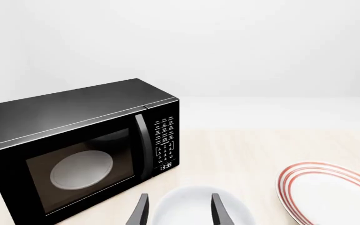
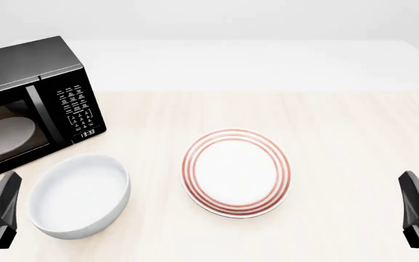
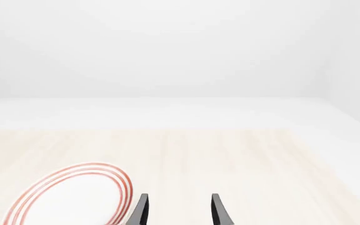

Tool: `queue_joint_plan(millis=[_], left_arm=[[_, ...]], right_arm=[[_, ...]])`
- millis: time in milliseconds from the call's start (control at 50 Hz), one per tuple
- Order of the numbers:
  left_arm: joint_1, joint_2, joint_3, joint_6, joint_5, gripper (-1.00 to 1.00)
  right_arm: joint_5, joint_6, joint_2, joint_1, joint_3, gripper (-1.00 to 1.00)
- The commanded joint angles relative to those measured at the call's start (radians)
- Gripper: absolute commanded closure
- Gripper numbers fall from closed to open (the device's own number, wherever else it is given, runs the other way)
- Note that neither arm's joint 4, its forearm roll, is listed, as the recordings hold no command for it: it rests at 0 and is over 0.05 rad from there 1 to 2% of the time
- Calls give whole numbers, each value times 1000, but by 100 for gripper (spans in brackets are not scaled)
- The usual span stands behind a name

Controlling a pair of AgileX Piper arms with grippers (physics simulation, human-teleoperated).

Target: Put the white bowl to the right of the plate.

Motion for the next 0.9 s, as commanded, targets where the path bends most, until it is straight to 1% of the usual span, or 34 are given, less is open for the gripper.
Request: queue_joint_plan(millis=[20, 160, 180, 240, 260, 280, 320, 340, 360, 380, 400, 440, 460, 500, 540, 560, 600, 640, 660, 720, 740, 780, 820, 840, 860, 900], left_arm=[[0, 5, -3, 0, -1, -100], [0, 5, -3, 0, -1, -100], [0, 5, -3, 0, -1, -100], [0, 5, -3, 0, -1, -100], [0, 5, -3, 0, -1, -100], [0, 5, -3, 0, -1, -100], [0, 5, -3, 0, -1, -100], [0, 5, -3, 0, -1, -100], [0, 5, -3, 0, -1, -100], [0, 5, -3, 0, -1, -100], [0, 5, -3, 0, -1, -100], [0, 5, -3, 0, -1, -100], [0, 5, -3, 0, -1, -100], [0, 5, -3, 0, -1, -100], [0, 5, -3, 0, -1, -100], [0, 5, -3, 0, -1, -100], [0, 5, -3, 0, -1, -100], [0, 5, -3, 0, -1, -100], [0, 5, -3, 0, -1, -100], [0, 5, -3, 0, -1, -100], [0, 5, -3, 0, -1, -100], [0, 5, -3, 0, -1, -100], [0, 5, -3, 0, -1, -100], [0, 5, -3, 0, -1, -100], [0, 5, -3, 0, -1, -100], [0, 5, -3, 0, -1, -100]], right_arm=[[0, 5, 6, 11, -3, -100], [-1, 5, 9, 18, 0, -100], [-23, -3, 39, 22, 0, -100], [-42, -6, 64, 23, -1, -100], [-57, 6, 76, 33, -2, -100], [-76, -4, 97, 34, -2, -100], [-164, -8, 212, 29, -2, -100], [-189, 2, 241, 39, -1, -100], [-212, -1, 276, 58, -7, -100], [-258, -21, 366, 80, -26, -100], [-273, -7, 395, 87, -38, -100], [-273, 8, 450, 138, -87, -100], [-289, 35, 509, 166, -112, -100], [-319, 13, 543, 173, -127, -100], [-338, 15, 595, 211, -160, -100], [-349, 1, 635, 217, -180, -100], [-361, 11, 685, 244, -213, -100], [-371, -3, 735, 261, -239, -100], [-382, 3, 771, 281, -257, -100], [-391, -9, 841, 316, -303, -100], [-395, -5, 881, 332, -331, -100], [-397, -18, 928, 355, -366, -100], [-393, -14, 973, 360, -399, -100], [-383, -12, 1025, 381, -435, -100], [-385, -22, 1028, 392, -444, -100], [-373, -4, 1066, 412, -476, -100]])
